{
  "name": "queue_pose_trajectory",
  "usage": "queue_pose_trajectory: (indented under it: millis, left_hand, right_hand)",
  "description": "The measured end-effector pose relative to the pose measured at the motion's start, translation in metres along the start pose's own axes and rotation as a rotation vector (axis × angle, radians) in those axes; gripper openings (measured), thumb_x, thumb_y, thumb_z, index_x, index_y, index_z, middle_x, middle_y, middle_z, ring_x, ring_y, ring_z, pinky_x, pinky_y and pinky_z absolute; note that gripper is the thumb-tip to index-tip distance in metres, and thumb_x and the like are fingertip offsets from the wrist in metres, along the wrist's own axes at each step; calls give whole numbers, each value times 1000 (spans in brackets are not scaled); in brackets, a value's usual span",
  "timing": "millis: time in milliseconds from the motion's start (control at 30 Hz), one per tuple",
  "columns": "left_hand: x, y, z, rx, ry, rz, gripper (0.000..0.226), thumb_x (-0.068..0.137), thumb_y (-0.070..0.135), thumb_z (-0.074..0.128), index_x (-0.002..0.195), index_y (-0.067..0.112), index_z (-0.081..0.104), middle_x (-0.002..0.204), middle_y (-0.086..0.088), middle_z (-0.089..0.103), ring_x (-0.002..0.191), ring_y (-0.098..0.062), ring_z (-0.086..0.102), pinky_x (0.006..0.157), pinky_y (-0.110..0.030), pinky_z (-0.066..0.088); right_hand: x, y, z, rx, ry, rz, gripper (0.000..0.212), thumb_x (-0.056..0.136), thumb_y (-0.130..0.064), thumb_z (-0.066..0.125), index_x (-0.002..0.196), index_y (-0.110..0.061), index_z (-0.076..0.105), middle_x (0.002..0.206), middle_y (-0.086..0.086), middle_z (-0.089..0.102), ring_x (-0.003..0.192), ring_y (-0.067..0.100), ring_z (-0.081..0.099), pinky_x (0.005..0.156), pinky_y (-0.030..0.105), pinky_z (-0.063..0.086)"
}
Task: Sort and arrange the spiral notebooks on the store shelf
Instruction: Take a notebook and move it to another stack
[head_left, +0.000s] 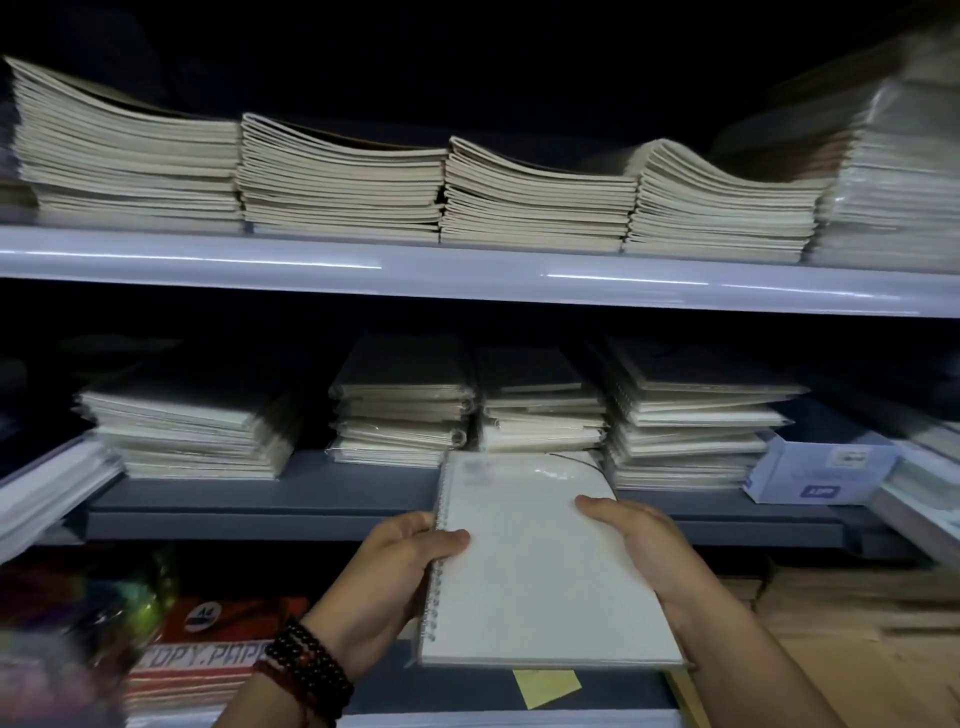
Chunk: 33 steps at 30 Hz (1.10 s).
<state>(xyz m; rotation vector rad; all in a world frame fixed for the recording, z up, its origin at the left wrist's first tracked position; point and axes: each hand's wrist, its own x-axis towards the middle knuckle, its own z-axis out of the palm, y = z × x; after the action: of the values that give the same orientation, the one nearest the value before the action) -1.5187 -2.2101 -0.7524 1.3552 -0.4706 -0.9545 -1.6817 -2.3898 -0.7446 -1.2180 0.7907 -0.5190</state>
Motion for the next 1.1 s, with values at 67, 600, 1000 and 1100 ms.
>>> queue_pose_trajectory:
  millis: [67, 600, 1000, 1100]
  left_hand:
    - [-7, 5, -4, 10, -8, 1, 23, 94, 1, 61, 114, -7, 66, 107, -22, 74, 101, -38, 72, 91, -43, 57]
    - [-28, 32, -26, -39, -66, 84, 19, 91, 2, 60, 105, -8, 68, 105, -26, 73, 95, -38, 73, 83, -42, 59]
    - [0, 38, -28, -57, 29, 298, 27, 94, 6, 63, 120, 6, 70, 116, -16, 74, 107, -34, 71, 99, -46, 51]
    - [7, 32, -28, -32, 80, 325, 24, 94, 9, 64, 118, 8, 71, 112, -12, 76, 104, -31, 73, 97, -46, 53]
  right_hand:
    - [-6, -2, 5, 1, -10, 3, 38, 87, -20, 72, 119, 0, 67, 100, 20, 75, 84, 37, 74, 61, 36, 59]
    - [-29, -23, 34, 2, -47, -13, 27, 85, -18, 70, 104, 1, 74, 97, 23, 75, 73, 35, 71, 65, 37, 57]
    - [-3, -32, 53, 157, 28, -237, 18, 88, -18, 73, 104, -13, 67, 94, 9, 78, 79, 25, 73, 76, 47, 59]
    - [4, -27, 55, 148, 60, -297, 8, 92, -13, 68, 99, -8, 68, 100, 17, 75, 81, 29, 70, 82, 50, 56]
